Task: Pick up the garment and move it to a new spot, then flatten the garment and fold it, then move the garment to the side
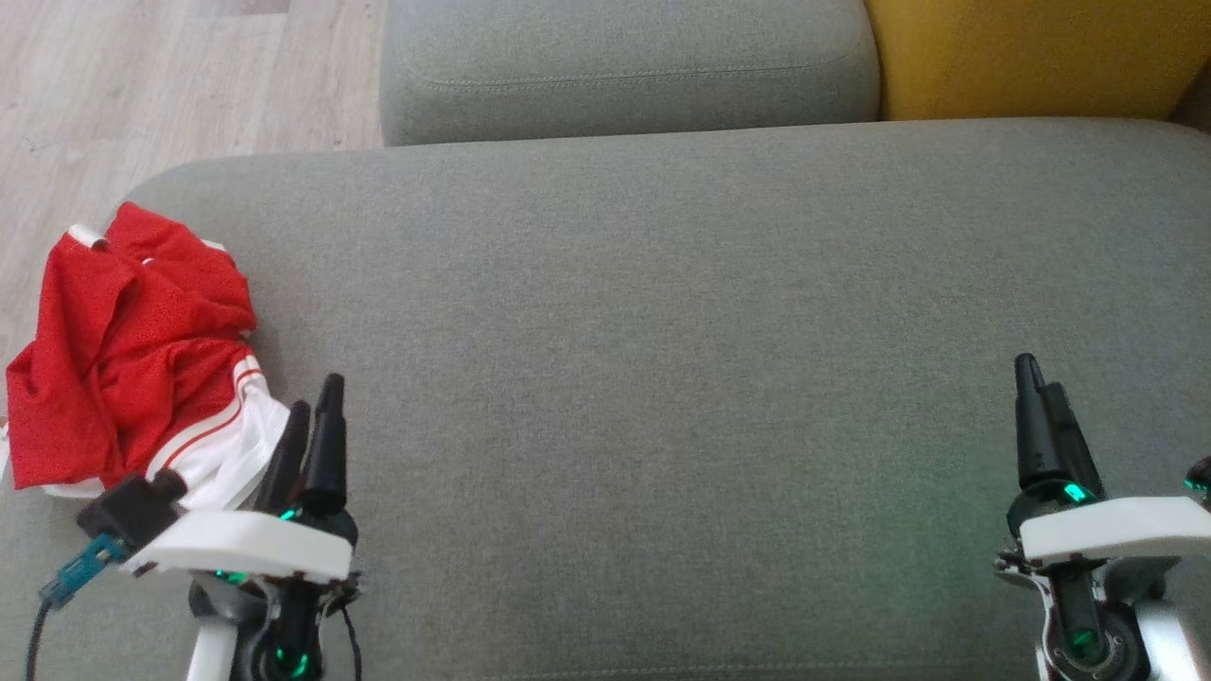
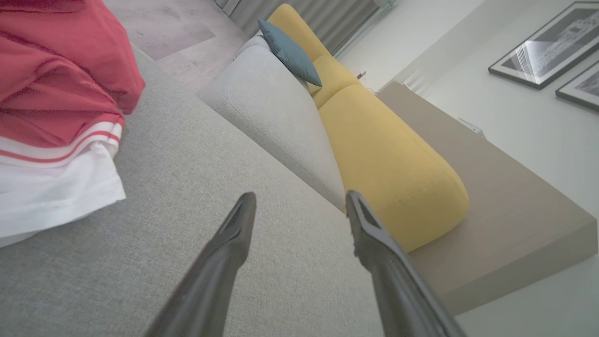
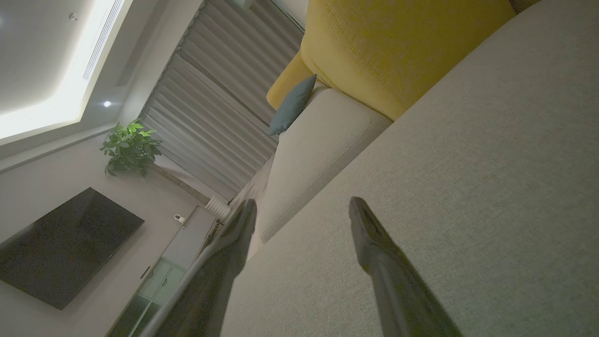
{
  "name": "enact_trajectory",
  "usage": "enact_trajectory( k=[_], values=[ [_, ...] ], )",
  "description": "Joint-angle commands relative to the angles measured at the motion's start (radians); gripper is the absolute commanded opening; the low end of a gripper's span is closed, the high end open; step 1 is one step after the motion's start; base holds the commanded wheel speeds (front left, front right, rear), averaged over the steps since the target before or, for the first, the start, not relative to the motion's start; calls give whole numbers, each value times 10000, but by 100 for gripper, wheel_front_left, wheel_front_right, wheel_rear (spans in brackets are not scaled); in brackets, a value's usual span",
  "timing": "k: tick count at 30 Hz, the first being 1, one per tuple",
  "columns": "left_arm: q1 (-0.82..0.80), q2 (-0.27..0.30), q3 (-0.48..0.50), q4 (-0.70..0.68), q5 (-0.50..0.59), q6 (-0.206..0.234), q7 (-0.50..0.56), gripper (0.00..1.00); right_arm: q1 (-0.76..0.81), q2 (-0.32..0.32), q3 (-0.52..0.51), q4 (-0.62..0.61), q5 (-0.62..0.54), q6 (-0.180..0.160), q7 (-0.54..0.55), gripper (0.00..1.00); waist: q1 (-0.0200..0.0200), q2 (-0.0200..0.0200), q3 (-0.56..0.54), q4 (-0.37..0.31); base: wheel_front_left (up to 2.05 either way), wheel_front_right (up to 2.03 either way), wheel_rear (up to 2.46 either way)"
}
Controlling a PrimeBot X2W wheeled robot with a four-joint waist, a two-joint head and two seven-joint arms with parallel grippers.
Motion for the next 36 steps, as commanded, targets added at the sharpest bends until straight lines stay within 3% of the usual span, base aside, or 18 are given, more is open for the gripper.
enact_trajectory(
  k=[1,36],
  values=[
    [-557,183,37,-403,356,13,-147,100,-182,-195,128,-492,-354,21,-64,100,0,-1,-2,3,0,0,0],
    [-740,468,-790,-559,4547,317,-1143,100,179,-55,254,-1075,-4701,31,-72,100,0,-1,-11,125,0,0,0]
  ],
)
